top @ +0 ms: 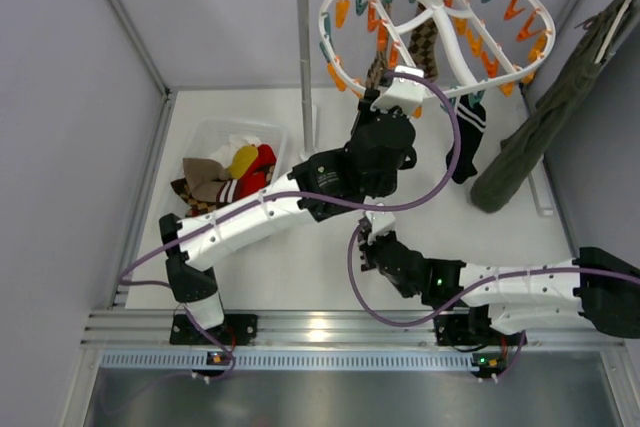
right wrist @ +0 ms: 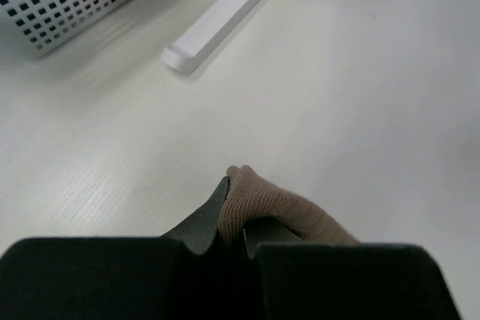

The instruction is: Remove the socks clipped to the hanger

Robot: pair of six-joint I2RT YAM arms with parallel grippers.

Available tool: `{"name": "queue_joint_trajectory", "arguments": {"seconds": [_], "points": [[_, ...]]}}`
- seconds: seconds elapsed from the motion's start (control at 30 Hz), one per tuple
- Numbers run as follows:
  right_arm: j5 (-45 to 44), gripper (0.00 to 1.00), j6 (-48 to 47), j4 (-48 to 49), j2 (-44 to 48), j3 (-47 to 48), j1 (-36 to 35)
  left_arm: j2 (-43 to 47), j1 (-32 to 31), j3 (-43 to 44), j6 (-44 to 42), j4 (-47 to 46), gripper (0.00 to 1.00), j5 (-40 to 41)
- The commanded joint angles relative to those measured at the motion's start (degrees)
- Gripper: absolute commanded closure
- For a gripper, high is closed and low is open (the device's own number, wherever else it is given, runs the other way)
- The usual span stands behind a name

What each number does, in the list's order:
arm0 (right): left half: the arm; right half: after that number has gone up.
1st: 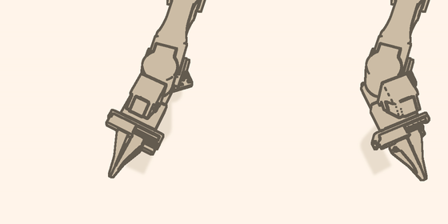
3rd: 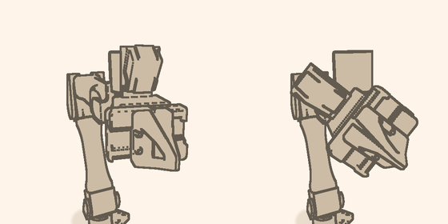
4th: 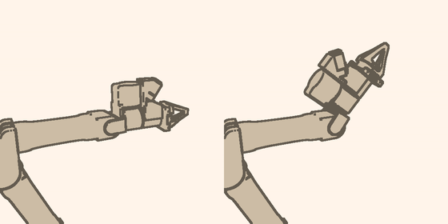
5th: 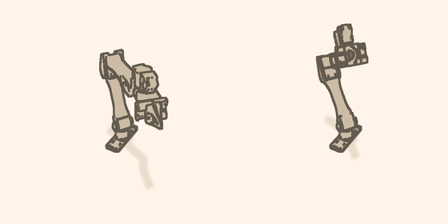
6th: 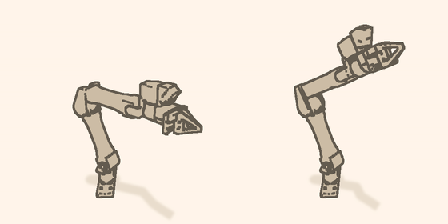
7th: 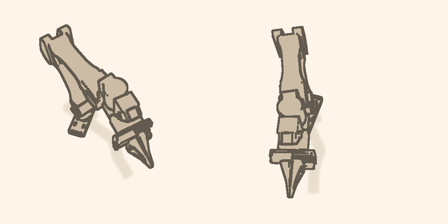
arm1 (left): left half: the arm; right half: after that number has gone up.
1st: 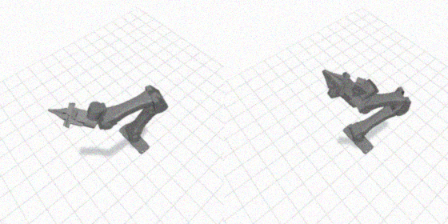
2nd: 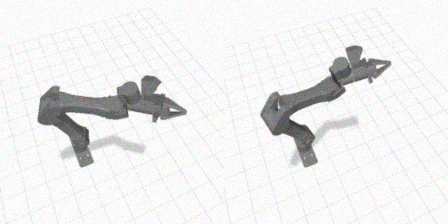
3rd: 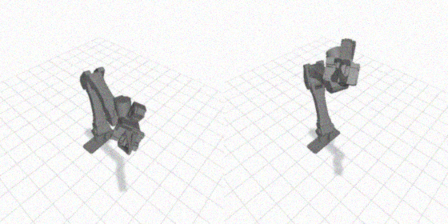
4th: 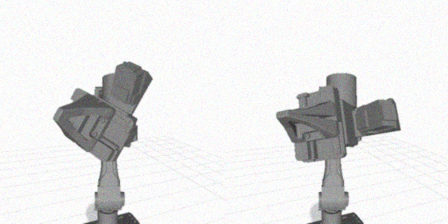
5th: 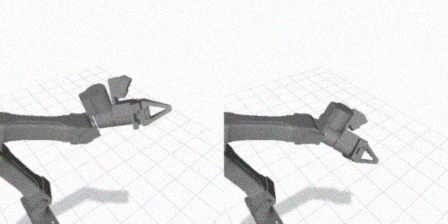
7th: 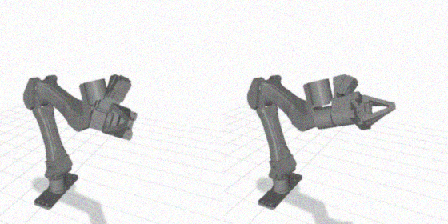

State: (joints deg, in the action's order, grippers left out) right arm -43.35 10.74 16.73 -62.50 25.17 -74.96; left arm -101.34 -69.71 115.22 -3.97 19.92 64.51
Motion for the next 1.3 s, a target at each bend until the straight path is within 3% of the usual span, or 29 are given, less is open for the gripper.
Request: {"name": "queue_joint_trajectory", "arguments": {"seconds": [0.0, 0.13, 0.2, 0.23, 0.27, 0.33, 0.7, 0.83, 1.07, 1.27], "points": [[5.46, 1.0, 1.04, 5.76, 2.38, 0.58, -1.15, 5.36, 0.19, -2.62, 3.26, -2.08, 0.7, -4.03], [6.26, 1.0, 1.03, 6.39, 2.82, 1.72, -0.98, 8.96, 0.19, -6.92, 5.71, -2.08, 0.53, -5.1], [7.31, 1.0, 1.03, 5.95, 2.56, 3.13, -0.46, 11.68, 0.19, -8.34, 6.25, -1.99, 0.4, -5.8], [8.19, 1.0, 0.95, 5.77, 2.47, 3.74, -0.19, 12.56, 0.1, -9.04, 6.43, -2.08, 0.33, -5.97], [8.72, 1.0, 0.95, 5.51, 2.04, 4.97, 0.16, 13.44, 0.19, -10.61, 6.6, -1.99, 0.14, -6.24], [10.65, 1.0, 0.68, 5.5, 1.51, 6.29, 1.13, 16.43, 0.19, -12.2, 6.95, -2.08, 0.02, -6.15], [20.23, 1.0, -4.85, 4.54, -10.26, 24.12, 6.05, 33.74, 0.1, -28.27, 9.59, -1.99, 0.01, 2.28], [23.48, 1.0, -7.31, 3.75, -19.12, 33.08, 6.31, 40.68, 0.1, -33.02, 8.71, -1.82, 0.01, 12.97], [28.15, 1.0, -10.13, 1.2, -35.57, 53.82, 8.34, 52.36, 0.1, -39.54, 5.64, -1.82, 0.01, 25.21], [29.38, 1.0, -11.54, -4.24, -52.52, 75.43, 10.7, 56.42, -0.51, -41.3, 2.84, -1.73, 0.01, 27.6]]}}
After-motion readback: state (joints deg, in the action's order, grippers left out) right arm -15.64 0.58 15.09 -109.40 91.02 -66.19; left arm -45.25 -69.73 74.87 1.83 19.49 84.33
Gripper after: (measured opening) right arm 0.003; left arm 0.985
